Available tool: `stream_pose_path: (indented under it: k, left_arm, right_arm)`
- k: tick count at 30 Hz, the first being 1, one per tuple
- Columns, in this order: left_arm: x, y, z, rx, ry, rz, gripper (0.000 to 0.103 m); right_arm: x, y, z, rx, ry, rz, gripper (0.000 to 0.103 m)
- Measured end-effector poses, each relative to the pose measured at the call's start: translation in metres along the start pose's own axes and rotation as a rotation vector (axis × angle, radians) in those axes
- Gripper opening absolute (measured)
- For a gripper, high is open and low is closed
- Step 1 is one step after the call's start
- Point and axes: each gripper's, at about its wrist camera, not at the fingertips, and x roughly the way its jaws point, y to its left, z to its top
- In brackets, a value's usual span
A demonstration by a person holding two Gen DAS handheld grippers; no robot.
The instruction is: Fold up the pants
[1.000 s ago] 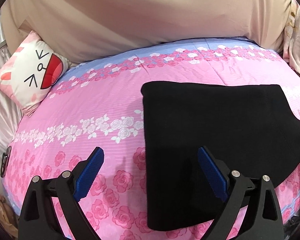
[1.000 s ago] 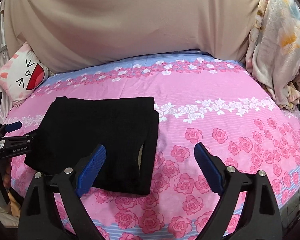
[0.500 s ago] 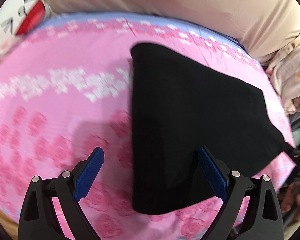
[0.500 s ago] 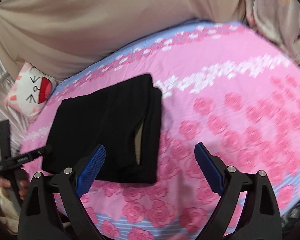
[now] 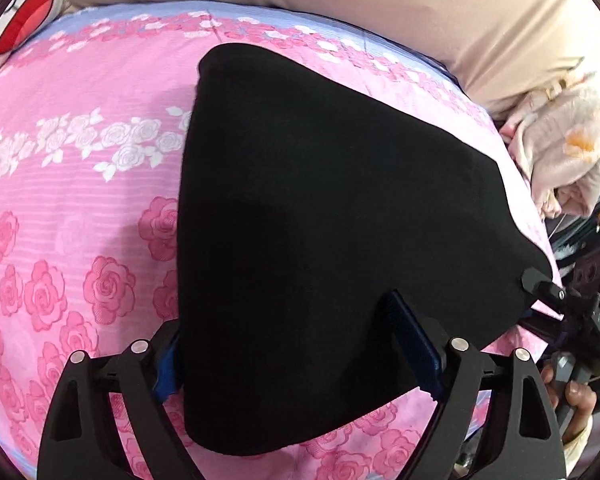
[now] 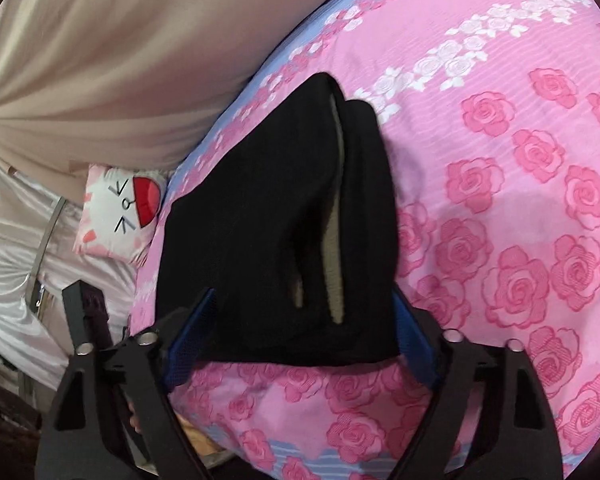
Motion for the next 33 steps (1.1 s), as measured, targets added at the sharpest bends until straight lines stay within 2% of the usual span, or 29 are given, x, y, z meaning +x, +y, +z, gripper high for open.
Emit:
stream_pose_path:
  k: [1,5,6,9,10,14,20,24,28,29,30,31,32,33]
  left_arm:
    - [0.0,0.001,0.001,-0.007,0.0,-0.008,0.083]
    - [0.003,0.001,0.005,0.007,-0.002,-0.014,0.077]
    - [0.004,0.001,0.005,0.016,-0.005,-0.008,0.075]
    - [0.001,0.0,0.003,0.025,-0.019,-0.015,0.058]
    - [-0.002,0.0,0.004,0.023,-0.025,-0.031,0.049]
    - [-0.01,0.005,0.004,0.024,-0.033,-0.049,0.033]
    - [-0.033,0.002,0.004,0.037,-0.061,-0.078,0.021]
    - [-0.049,-0.004,-0.006,0.071,-0.044,-0.103,0.021]
    - [-0.037,-0.005,-0.021,0.089,-0.005,-0.085,0.023]
    - [-0.032,-0.003,-0.023,0.076,-0.004,-0.081,0.026]
    - [-0.03,-0.001,-0.023,0.062,-0.008,-0.084,0.03]
    - [-0.028,0.002,-0.023,0.042,-0.007,-0.084,0.045]
    - [-0.025,0.005,-0.022,0.02,0.002,-0.072,0.062]
    - [-0.02,0.008,-0.022,-0.005,0.01,-0.069,0.066]
  right_arm:
    - [0.0,-0.003,0.0,0.011,-0.009,-0.002,0.07]
    - [0.002,-0.005,0.003,0.008,-0.016,-0.003,0.063]
    - [0.004,-0.003,0.003,-0.009,-0.022,-0.018,0.058]
    - [0.006,-0.001,0.0,-0.018,-0.038,-0.019,0.049]
    - [0.006,-0.002,-0.001,-0.014,-0.041,-0.008,0.045]
    - [0.001,0.001,-0.001,-0.035,-0.058,0.001,0.04]
    - [-0.017,0.012,-0.002,-0.07,-0.078,0.036,0.037]
    - [-0.033,0.017,-0.011,-0.102,-0.074,0.025,0.037]
    - [-0.025,0.002,-0.022,-0.079,-0.034,-0.01,0.038]
    - [-0.022,-0.002,-0.022,-0.068,-0.032,-0.014,0.039]
    - [-0.018,-0.007,-0.022,-0.057,-0.028,-0.017,0.045]
    - [-0.014,-0.01,-0.02,-0.048,-0.021,-0.028,0.056]
    - [-0.01,-0.011,-0.019,-0.048,-0.017,-0.037,0.06]
    - [-0.007,-0.009,-0.019,-0.071,-0.018,-0.04,0.061]
